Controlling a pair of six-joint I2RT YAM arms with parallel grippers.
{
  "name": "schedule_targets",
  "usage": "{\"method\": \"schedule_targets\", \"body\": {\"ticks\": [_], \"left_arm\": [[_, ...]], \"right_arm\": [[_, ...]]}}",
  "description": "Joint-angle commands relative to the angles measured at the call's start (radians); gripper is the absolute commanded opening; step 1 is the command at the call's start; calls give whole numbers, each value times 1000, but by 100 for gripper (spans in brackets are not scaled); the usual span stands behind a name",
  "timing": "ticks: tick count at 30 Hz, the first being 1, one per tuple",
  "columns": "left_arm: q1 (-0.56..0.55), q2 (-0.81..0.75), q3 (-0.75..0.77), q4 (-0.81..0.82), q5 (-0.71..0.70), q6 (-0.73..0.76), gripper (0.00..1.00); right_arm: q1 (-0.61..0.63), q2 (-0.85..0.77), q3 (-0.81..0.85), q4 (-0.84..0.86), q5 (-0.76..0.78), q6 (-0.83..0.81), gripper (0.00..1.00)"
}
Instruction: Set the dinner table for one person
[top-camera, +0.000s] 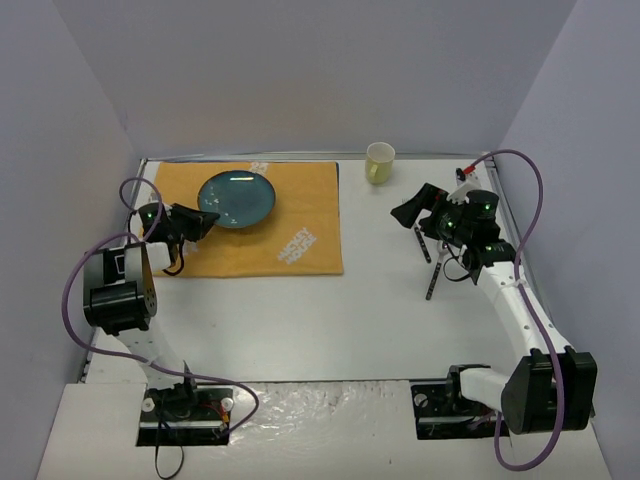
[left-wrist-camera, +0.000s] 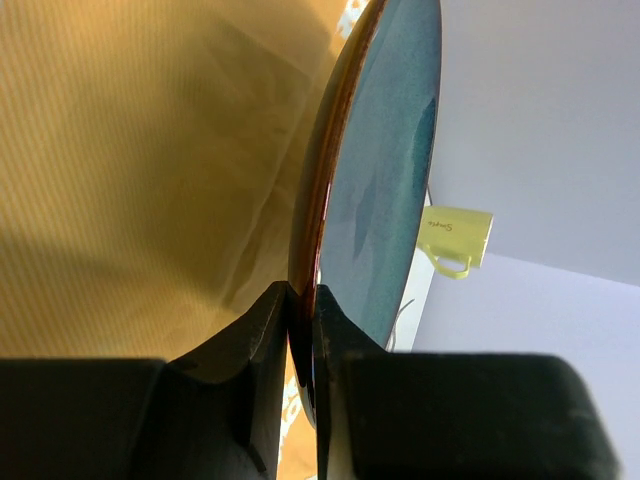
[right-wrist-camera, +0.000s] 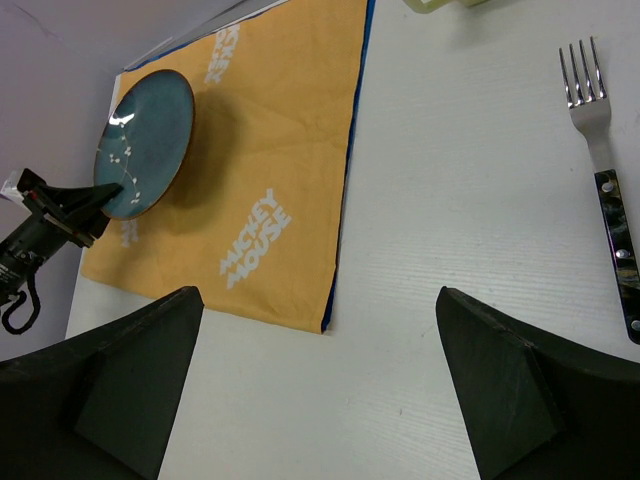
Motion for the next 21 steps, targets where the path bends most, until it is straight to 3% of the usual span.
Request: {"method": "schedule_targets", "body": {"ticks": [1,21], "left_arm": [[0,-44,71,263,99,-41,0],[-1,96,66,305,121,-2,0]], "right_arm": [[5,4,29,87,-26,-14,100],[7,16,16,89,-32,-29,100]]}}
